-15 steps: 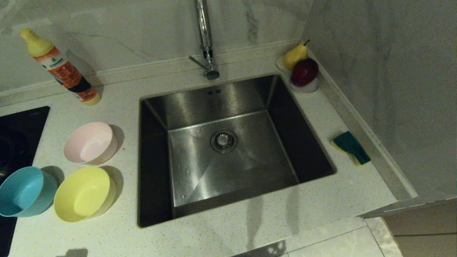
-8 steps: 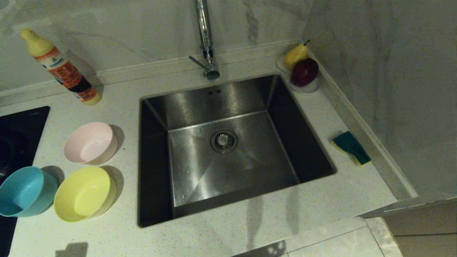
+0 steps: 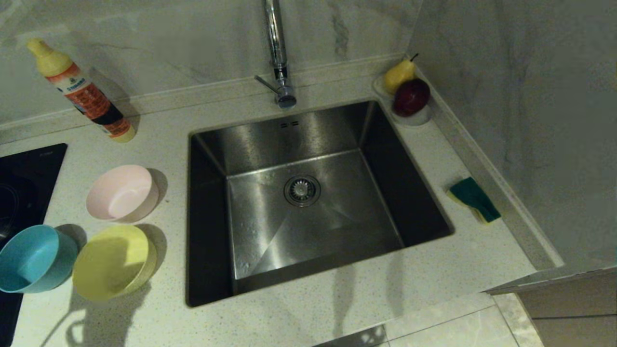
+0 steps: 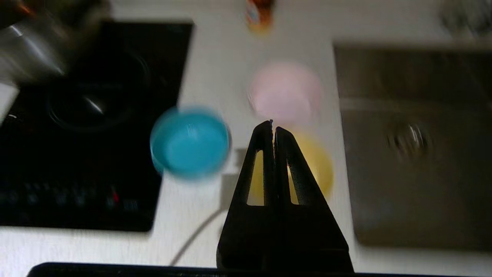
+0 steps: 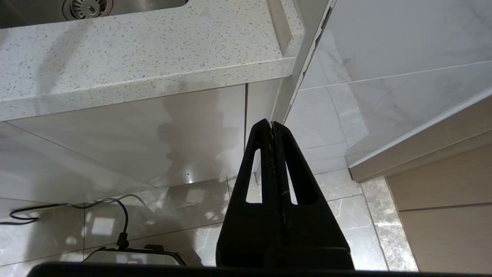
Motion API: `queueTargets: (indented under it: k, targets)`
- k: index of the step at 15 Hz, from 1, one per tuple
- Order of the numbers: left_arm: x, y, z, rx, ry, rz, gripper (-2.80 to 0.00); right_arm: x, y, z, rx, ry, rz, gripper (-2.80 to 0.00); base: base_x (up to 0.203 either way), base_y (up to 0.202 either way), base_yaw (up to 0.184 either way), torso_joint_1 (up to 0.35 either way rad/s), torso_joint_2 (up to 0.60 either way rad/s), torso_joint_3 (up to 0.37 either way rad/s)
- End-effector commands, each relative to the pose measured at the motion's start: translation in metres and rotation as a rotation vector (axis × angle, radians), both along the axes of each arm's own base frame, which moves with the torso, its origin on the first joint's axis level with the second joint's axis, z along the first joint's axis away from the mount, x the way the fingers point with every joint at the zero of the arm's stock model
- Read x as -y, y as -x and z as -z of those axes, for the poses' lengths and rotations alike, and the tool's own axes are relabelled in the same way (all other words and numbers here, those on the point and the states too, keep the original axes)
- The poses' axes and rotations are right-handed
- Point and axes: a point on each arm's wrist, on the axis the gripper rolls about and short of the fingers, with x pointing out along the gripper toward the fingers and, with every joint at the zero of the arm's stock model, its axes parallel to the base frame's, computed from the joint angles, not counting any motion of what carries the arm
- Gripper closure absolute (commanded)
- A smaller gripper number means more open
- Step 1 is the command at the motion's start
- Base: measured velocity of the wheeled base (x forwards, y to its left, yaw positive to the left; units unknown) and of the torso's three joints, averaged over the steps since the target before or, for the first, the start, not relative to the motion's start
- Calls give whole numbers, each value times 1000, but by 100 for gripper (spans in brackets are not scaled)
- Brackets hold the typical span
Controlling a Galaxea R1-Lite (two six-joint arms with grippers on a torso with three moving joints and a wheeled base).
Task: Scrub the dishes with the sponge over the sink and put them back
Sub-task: Grab the dish soap
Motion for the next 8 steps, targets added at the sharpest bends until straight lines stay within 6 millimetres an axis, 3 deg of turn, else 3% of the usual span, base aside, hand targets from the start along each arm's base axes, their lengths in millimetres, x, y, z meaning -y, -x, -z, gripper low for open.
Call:
queueTargets:
  k: [1, 5, 8]
  targets:
    - [-2, -70, -32, -113, 28, -74, 0, 0, 0, 0, 0, 1, -1, 0, 0, 0, 0, 0, 0, 0]
    - [-6, -160, -70, -73, 72, -230, 0, 0, 0, 0, 0, 1, -1, 0, 0, 0, 0, 0, 0, 0]
    - [-8, -214, -76, -53, 93, -307, 0, 0, 0, 0, 0, 1, -1, 0, 0, 0, 0, 0, 0, 0]
